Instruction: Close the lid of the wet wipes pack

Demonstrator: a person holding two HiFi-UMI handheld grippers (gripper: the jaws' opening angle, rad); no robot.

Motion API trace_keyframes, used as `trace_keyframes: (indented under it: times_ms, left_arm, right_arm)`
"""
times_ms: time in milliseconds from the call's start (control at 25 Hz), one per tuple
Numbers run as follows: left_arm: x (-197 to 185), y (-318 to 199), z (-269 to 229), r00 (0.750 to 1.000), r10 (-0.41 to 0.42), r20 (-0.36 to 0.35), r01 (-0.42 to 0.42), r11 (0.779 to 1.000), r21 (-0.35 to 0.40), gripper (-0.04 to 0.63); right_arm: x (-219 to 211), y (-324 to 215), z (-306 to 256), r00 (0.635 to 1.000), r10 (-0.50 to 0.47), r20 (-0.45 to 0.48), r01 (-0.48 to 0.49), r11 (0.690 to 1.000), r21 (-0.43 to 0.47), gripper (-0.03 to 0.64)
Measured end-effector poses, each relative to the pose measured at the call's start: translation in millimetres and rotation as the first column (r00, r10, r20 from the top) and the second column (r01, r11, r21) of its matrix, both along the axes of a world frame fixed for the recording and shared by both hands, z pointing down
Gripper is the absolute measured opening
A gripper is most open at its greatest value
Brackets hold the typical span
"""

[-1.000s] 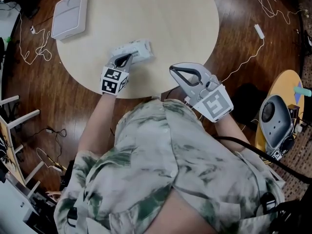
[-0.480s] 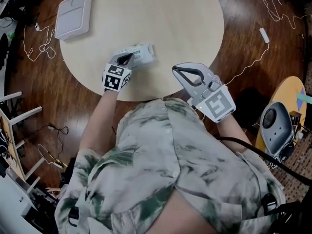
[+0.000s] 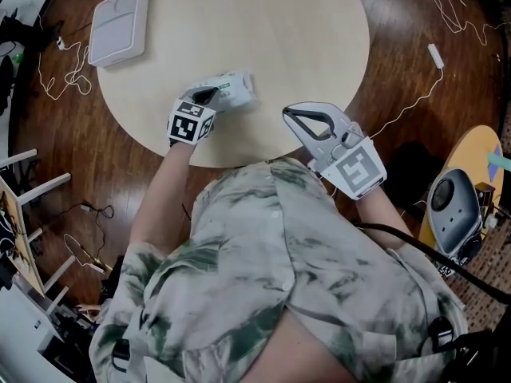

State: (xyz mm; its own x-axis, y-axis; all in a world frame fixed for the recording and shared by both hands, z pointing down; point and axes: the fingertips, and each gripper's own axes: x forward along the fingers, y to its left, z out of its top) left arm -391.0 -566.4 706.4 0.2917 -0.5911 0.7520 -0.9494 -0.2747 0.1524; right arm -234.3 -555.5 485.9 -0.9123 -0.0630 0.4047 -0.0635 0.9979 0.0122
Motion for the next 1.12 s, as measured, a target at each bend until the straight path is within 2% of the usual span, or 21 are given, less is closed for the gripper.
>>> trace_keyframes:
  times_ms: [160,360,600,880,1120]
  left_arm:
    - [-14.3,11.3,-1.1,0.999,0.006,-0.033,-0.007,0.999,-0.041,0.000]
    - [-0.3,-1.7,0.4,0.999,0.000,-0.048,-0.002,0.999,-0.041,0.000]
    - [-9.1,9.2,-5.9,0.998,-0.006,-0.064,0.004,0.999,-0.034,0.000]
    - [-10.8,6.9,-22.9,0.993,-0.011,-0.116,0.017,0.998,0.052,0.002]
    - [2.4,8.2,-47.7,0.991,-0.003,-0.134,0.022,0.990,0.136,0.002]
  right_arm:
    - [-13.9,11.5,0.9,1.000,0.006,-0.011,-0.006,1.000,-0.010,0.006]
    - [0.7,-1.2,3.9,1.000,0.010,-0.015,-0.011,1.000,-0.016,0.006]
    - [-7.6,13.8,-3.6,1.000,0.005,-0.012,-0.005,1.000,0.003,0.006]
    - [0.1,16.8,-4.6,1.000,0.006,-0.012,-0.006,1.000,0.026,0.006]
    - [10.2,22.4,-4.8,1.000,-0.001,0.004,0.000,0.999,0.042,0.006]
